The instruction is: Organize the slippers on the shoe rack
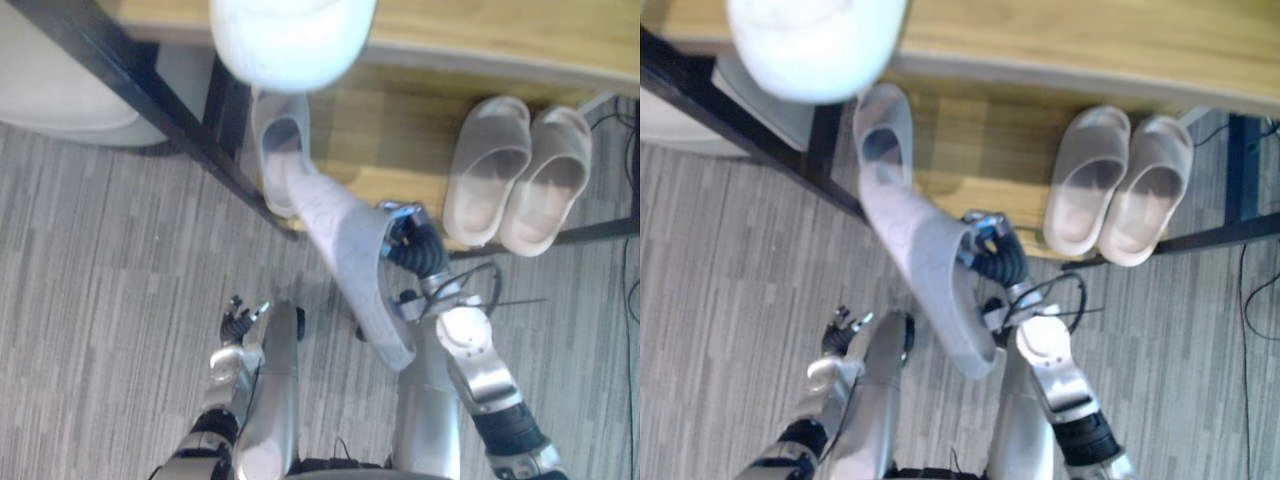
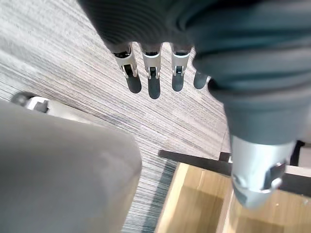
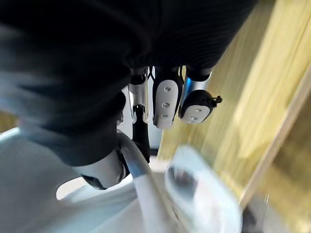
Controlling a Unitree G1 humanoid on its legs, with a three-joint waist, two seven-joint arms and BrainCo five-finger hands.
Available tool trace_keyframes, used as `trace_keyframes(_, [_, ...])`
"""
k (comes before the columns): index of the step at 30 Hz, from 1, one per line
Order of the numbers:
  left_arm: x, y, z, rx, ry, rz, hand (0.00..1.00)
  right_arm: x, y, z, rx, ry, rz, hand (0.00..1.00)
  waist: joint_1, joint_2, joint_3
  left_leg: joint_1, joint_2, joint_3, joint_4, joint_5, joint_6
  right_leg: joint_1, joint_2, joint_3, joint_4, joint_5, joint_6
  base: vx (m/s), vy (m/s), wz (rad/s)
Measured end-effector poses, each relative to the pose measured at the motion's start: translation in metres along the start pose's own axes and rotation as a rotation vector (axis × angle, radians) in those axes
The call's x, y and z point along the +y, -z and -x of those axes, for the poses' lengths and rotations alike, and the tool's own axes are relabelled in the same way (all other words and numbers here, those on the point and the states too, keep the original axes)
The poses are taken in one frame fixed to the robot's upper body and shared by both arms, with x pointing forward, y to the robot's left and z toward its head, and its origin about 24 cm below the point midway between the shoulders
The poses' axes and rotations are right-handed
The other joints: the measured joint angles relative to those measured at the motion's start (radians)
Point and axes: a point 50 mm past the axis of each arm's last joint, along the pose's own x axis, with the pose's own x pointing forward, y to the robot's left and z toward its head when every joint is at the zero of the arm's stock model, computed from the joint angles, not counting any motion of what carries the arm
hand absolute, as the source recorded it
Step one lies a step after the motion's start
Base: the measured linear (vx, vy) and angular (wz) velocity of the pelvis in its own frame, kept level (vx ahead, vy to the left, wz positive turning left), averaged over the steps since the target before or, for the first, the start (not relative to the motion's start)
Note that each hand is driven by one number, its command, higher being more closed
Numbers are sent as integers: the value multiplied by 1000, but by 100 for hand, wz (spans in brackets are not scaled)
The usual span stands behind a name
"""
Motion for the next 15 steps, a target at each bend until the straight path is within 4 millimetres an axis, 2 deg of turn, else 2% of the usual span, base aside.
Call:
trace_keyframes(5, [1, -5, -1, -20, -18, 43, 0, -20, -2, -15, -31, 152, 76, 100, 8, -4, -1, -39, 15, -22, 72, -31, -14, -26, -2, -20, 65, -33, -11, -4, -1, -1])
trace_keyframes(8, [3, -10, -2, -39, -33, 55, 0, -35, 3, -22, -11, 253, 124, 100, 27, -18, -12, -75, 17, -28, 112, -41, -21, -60, -10, -24, 109, -50, -27, -7, -10, 3])
trace_keyframes(15, [20, -8, -2, -17, -91, 56, 0, -56, 7, -54, 22, 411, 238, 100, 41, -44, -34, -152, 16, -58, 183, -50, -34, -128, -20, -44, 171, -65, -42, -2, -3, 4])
